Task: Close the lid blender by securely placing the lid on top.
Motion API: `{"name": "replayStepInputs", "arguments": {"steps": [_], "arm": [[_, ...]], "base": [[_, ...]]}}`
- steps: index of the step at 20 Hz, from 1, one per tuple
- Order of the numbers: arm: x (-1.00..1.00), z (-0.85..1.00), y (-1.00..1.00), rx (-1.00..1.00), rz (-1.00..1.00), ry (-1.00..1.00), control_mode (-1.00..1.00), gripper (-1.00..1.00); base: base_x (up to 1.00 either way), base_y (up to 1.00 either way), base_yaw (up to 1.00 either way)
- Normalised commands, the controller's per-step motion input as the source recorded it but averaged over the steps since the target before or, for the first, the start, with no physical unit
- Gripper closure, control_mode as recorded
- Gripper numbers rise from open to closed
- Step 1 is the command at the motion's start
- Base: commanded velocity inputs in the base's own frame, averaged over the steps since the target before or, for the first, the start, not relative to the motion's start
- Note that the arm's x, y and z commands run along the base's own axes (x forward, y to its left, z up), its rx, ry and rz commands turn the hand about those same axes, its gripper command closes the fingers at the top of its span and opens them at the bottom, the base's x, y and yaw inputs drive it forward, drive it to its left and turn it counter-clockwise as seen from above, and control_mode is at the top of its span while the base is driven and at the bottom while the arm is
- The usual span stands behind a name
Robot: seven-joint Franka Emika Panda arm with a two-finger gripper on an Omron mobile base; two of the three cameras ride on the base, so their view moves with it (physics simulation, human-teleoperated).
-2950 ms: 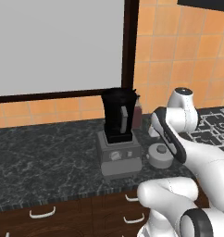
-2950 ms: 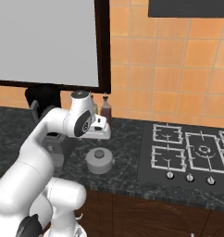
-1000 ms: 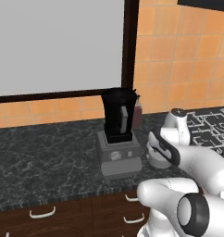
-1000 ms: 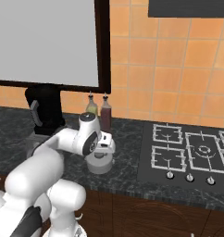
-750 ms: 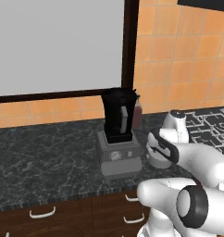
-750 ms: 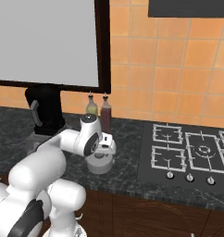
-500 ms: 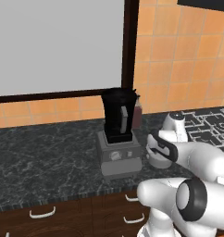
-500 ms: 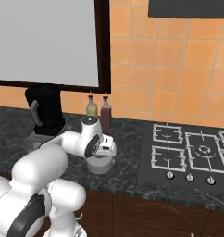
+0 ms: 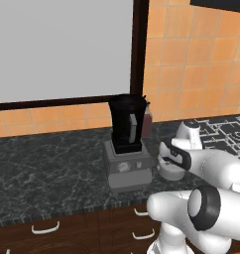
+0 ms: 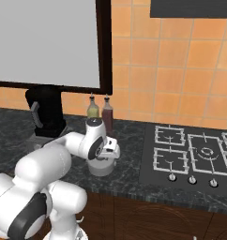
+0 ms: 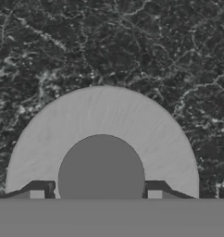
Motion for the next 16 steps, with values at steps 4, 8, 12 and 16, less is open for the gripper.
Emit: {"name": "replayStepInputs", "arguments": {"steps": [4,8,12,16], "arm": [[0.00,0.00,0.00,0.00,0.00,0.00,-1.00,1.00],[-0.04,0.22,0.00,0.00,0.00,0.00,-1.00,1.00],[-0.18,0.75,0.00,0.00,0.00,0.00,-1.00,1.00],[-0.16,1.00,0.02,0.00,0.00,-0.02,-1.00,1.00]], "base": [[0.00,0.00,0.00],[0.00,0.00,0.00],[0.00,0.00,0.00],[0.00,0.00,0.00]]}}
